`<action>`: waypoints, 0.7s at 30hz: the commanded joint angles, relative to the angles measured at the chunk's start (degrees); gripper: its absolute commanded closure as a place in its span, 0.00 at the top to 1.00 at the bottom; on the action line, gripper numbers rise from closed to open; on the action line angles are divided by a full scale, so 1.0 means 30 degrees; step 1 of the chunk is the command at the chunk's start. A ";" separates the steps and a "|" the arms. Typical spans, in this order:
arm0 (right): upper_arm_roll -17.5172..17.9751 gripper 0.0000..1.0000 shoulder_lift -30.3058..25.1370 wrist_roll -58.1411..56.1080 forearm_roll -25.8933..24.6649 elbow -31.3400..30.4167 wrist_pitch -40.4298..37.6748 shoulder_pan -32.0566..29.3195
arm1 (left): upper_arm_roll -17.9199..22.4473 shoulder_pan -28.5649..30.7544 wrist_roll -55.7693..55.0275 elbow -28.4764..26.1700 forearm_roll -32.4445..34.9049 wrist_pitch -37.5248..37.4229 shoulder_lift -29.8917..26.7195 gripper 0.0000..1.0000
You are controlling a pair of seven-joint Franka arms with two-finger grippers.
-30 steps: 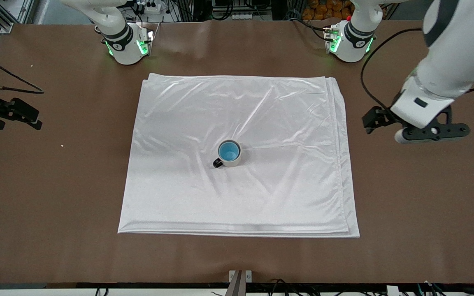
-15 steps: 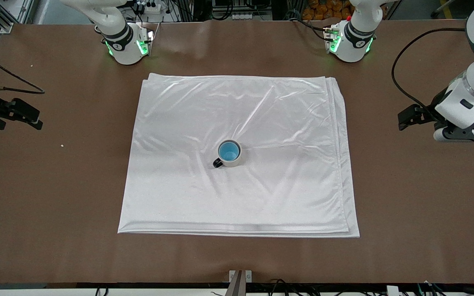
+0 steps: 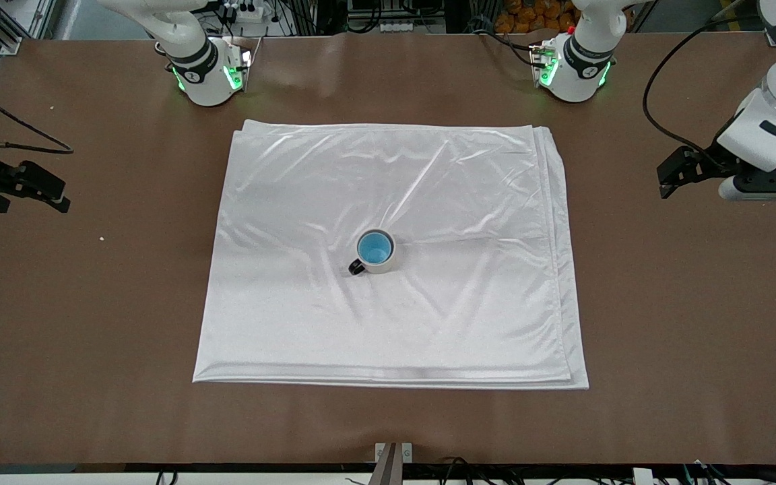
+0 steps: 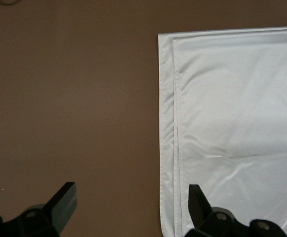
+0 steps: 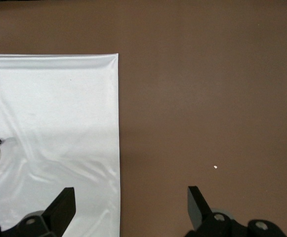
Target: Place blue cup into white mug on cloth
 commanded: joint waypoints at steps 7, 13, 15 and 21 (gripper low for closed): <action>-0.0111 1.00 -0.0396 -0.0206 0.0292 -0.0340 0.0060 0.0054 | 0.0283 0.0932 0.1557 0.0579 0.0355 0.0143 -0.0305 1.00; -0.0111 1.00 -0.0396 -0.0206 0.0292 -0.0340 0.0089 0.0054 | 0.0313 0.0991 0.1529 0.1106 0.0355 -0.0383 -0.0247 1.00; -0.0111 1.00 -0.0396 -0.0206 0.0292 -0.0340 0.0089 0.0054 | 0.0342 0.0991 0.1529 0.1195 0.0355 -0.0443 -0.0247 1.00; -0.0111 1.00 -0.0367 -0.0206 0.0263 -0.0340 0.0119 0.0084 | 0.0577 0.0991 0.1528 0.1224 0.0355 -0.0618 -0.0218 1.00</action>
